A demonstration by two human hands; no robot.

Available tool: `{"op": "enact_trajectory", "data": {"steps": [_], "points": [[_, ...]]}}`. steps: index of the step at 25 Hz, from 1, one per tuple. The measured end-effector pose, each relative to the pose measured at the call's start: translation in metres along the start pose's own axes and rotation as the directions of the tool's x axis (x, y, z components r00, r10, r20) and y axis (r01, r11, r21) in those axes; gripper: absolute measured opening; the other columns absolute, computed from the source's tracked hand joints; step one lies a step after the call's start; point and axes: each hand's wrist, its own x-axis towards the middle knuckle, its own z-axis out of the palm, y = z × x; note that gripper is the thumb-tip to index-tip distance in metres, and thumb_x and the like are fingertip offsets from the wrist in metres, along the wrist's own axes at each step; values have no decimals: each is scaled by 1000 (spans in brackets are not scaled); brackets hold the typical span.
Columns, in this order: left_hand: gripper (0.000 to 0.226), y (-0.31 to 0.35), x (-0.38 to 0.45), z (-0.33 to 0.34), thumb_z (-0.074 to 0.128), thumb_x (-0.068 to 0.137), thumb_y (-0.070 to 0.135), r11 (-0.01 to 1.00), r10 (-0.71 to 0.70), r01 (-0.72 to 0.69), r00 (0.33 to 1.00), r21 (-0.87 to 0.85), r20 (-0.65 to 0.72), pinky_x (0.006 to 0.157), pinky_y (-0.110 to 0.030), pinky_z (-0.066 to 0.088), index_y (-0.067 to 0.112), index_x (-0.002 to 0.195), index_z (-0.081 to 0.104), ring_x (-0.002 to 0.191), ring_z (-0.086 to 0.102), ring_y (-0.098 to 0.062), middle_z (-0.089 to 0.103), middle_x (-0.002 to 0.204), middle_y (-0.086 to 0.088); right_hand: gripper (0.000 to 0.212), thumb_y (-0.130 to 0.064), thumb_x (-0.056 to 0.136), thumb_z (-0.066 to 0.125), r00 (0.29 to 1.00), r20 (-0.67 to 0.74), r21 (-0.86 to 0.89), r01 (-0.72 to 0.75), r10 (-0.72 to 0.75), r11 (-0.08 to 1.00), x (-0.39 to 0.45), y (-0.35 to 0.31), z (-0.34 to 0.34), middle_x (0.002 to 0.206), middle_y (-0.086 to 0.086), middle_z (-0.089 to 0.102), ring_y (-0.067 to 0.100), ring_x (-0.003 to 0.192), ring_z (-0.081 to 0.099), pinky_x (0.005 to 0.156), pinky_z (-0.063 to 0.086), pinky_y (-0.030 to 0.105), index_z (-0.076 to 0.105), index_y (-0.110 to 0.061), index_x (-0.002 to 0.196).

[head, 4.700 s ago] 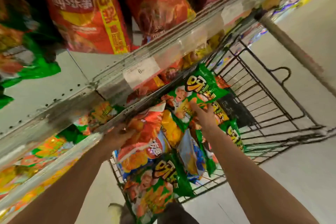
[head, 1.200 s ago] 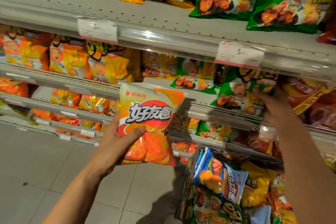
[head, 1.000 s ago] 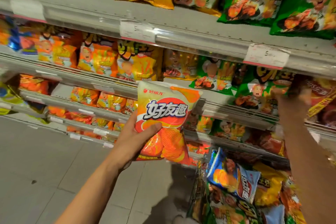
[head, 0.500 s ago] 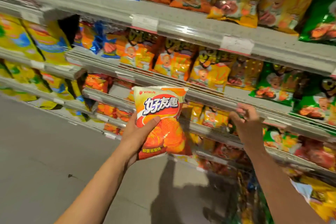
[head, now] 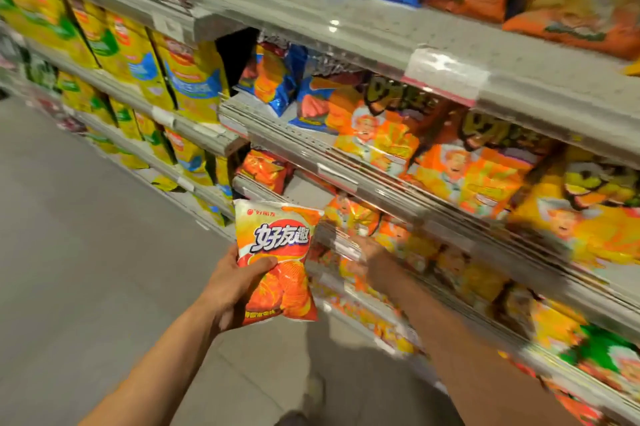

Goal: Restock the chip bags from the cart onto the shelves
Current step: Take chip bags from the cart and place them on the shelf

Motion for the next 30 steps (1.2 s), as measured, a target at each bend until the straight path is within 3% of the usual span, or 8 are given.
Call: {"op": "enact_trajectory", "data": {"steps": [8,14,18,20,21,23,26,30], "points": [[50,43,137,0,73,86,-2,994,-21,18,999,105,29,91,-59,56,12,132,58,107,70,-38,72,120,-17,84,-33,89,60,998,-67,-354,-30,6,935,103,-8,101,166,5,16,23,153,14,122,17,37,17,-16,159],[51,81,198,34,72,86,-6,964,49,-119,958,236,284,88,-45,61,10,132,57,105,70,-27,72,122,-14,67,-9,94,59,967,-227,9,-116,115,993,113,-10,85,154,13,45,31,139,46,109,37,33,30,-10,155],[7,95,254,70,63,91,-8,908,102,-244,917,341,384,62,-18,53,-2,87,64,60,62,-3,70,68,3,75,-24,95,66,919,-300,151,-220,257,964,120,-16,89,142,8,58,25,126,59,103,50,41,26,-17,157],[35,92,280,79,61,90,-6,820,148,-366,878,440,455,47,-13,38,-23,90,30,44,48,4,48,44,8,72,-24,93,69,866,-392,160,-267,309,950,131,-18,97,132,8,66,26,120,63,97,52,35,33,-16,155],[23,90,289,81,61,90,-3,789,157,-416,848,451,507,48,-19,37,3,70,51,46,50,-1,42,46,-2,68,-23,93,69,842,-428,164,-287,330,944,137,-19,99,131,9,66,27,118,64,95,52,33,38,-16,153],[23,84,307,80,59,93,-6,744,196,-513,780,428,595,69,-29,48,-29,89,57,74,70,-20,61,69,-28,55,-24,94,65,833,-471,-2,-332,292,943,146,-20,101,130,11,68,30,118,64,99,50,37,50,-13,146],[24,73,321,70,63,90,-9,773,255,-541,743,331,619,86,-18,53,-8,114,65,93,69,-8,70,115,-22,36,-24,97,61,874,-412,-103,-328,260,939,150,-23,106,122,13,70,32,114,64,101,47,42,65,-8,128],[32,67,334,61,74,90,8,640,272,-638,709,428,650,87,-16,50,1,119,62,92,65,1,73,108,-8,21,-28,97,59,872,-412,-82,-325,265,942,152,-26,108,105,7,73,32,98,66,85,47,40,73,-13,104]]}}
